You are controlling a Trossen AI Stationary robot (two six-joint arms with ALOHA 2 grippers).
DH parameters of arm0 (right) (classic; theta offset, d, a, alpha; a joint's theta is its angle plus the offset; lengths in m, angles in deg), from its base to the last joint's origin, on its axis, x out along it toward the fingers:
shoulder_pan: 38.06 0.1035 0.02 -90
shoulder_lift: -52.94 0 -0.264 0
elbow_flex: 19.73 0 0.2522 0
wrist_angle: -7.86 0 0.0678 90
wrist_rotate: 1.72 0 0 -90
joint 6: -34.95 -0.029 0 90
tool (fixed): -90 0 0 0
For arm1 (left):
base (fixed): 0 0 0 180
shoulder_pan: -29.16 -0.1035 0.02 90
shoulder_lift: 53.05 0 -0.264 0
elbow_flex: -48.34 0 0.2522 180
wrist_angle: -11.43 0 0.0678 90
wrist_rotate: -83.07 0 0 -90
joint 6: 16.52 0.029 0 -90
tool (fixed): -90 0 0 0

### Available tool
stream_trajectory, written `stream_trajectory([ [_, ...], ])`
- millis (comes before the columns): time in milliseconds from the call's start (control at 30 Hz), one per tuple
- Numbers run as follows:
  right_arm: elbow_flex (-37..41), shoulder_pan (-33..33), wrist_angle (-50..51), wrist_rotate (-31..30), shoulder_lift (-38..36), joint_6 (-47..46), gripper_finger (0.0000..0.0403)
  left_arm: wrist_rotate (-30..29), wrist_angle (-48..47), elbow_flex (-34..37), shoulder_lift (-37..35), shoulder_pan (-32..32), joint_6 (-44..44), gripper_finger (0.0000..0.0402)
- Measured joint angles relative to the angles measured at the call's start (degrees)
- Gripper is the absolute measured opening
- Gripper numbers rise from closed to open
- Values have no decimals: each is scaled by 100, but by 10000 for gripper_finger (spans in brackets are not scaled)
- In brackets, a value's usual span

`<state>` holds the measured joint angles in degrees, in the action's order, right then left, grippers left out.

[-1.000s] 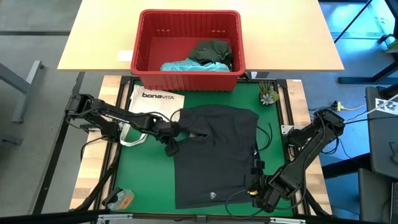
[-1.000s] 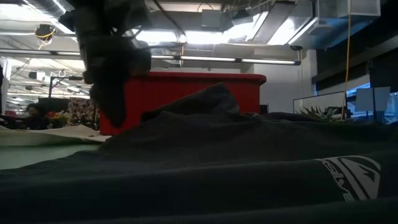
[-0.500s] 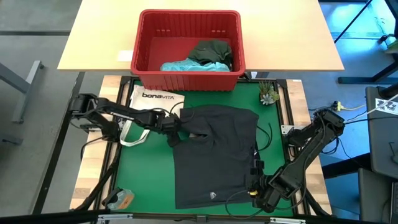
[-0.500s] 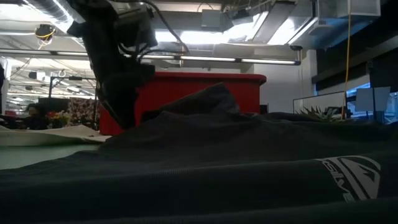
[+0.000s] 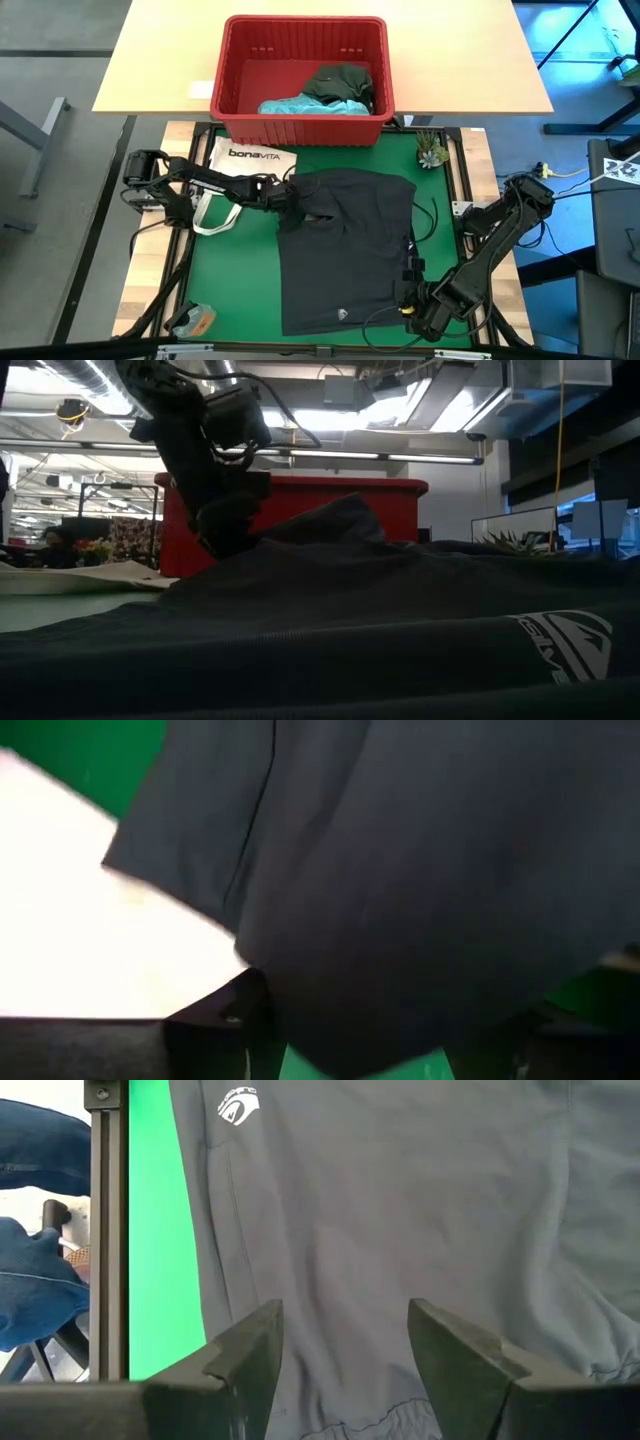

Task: Fold Laundry from Bin
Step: Fold the black shorts from the red laundry bin

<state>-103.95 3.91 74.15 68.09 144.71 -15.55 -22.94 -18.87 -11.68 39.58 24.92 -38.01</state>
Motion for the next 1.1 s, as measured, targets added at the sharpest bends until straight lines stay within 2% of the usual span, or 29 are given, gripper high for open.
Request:
stream_trajectory([
  [133, 0, 0, 0, 0, 0, 2, 216, 2, 108, 0, -1, -100, -40, 190],
  [333, 0, 0, 0, 2, 0, 2, 216, 5, -98, 0, -1, -144, -37, 140],
  [600, 0, 0, 0, 2, 0, 4, 216, -358, -52, 0, -1, -132, -34, 16],
  [833, 0, 0, -2, 2, 0, 3, 216, -1380, -99, -55, -54, -127, 411, 2],
  [1100, 0, 2, -14, -286, 0, 7, 216, -3167, -98, -574, -76, -51, 2061, 2],
])
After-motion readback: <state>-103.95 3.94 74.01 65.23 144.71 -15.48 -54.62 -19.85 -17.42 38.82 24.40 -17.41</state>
